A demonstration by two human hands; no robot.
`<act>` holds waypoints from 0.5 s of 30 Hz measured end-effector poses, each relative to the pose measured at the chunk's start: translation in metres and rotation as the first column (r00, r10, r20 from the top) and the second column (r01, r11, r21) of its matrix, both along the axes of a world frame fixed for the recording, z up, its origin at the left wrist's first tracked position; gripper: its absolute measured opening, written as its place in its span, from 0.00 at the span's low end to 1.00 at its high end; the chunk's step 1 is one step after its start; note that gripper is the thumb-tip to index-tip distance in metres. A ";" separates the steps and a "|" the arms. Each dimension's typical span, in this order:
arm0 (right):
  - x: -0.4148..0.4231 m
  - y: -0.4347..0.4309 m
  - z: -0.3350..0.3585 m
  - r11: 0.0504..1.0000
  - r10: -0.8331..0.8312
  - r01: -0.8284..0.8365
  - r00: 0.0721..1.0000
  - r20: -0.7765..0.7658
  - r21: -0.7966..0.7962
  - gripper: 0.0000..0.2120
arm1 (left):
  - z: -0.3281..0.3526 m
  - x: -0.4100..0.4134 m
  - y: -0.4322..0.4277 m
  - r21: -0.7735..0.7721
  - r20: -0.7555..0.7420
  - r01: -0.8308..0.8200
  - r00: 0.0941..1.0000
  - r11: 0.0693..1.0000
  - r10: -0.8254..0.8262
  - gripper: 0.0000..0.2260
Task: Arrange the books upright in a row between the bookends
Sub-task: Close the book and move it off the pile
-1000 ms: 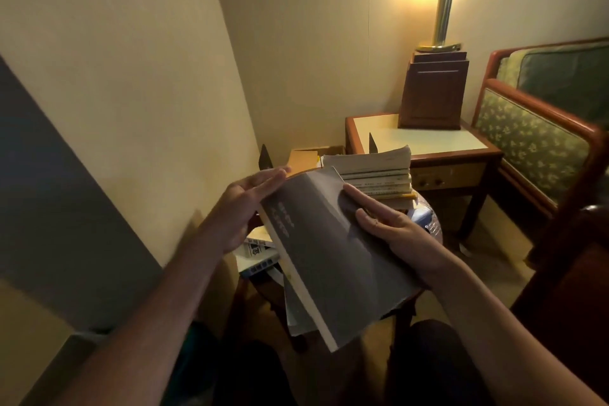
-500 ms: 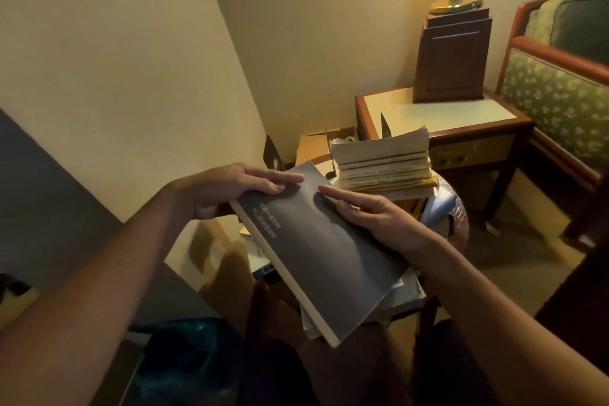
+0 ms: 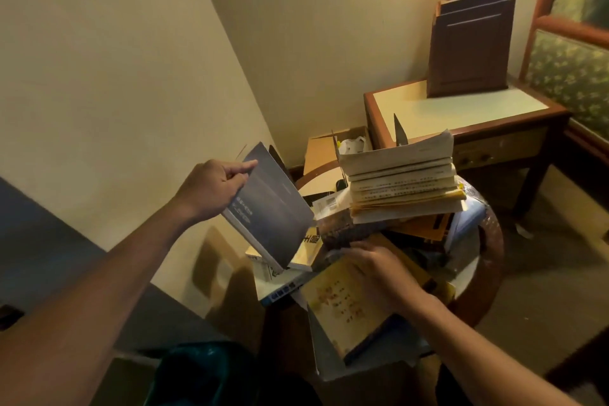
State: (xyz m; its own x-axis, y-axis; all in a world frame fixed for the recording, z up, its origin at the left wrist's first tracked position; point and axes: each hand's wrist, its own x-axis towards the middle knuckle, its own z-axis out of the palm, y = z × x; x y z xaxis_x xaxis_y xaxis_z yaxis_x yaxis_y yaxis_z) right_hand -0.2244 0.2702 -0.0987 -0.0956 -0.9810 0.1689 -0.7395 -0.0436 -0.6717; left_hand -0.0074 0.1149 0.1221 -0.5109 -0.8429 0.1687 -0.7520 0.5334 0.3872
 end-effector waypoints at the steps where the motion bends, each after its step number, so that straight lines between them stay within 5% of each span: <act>1: 0.002 -0.002 -0.007 1.000 0.014 -0.014 1.000 -0.025 0.023 0.16 | -0.001 0.000 -0.010 -0.026 -0.007 -0.025 1.000 0.999 0.025 0.15; 4: 0.003 -0.007 -0.026 0.989 -0.055 0.066 0.995 -0.088 0.134 0.19 | -0.008 -0.005 -0.038 -0.075 -0.077 -0.101 0.993 0.992 0.095 0.15; 10: 0.005 -0.005 -0.042 0.981 -0.184 0.191 0.969 -0.163 0.026 0.27 | -0.033 -0.039 -0.084 -0.085 -0.204 -0.274 0.946 0.958 0.252 0.16; 15: 0.003 -0.009 -0.047 0.980 -0.196 0.198 0.968 -0.159 0.001 0.23 | -0.061 -0.073 -0.116 -0.163 -0.166 -0.376 0.922 0.912 0.351 0.17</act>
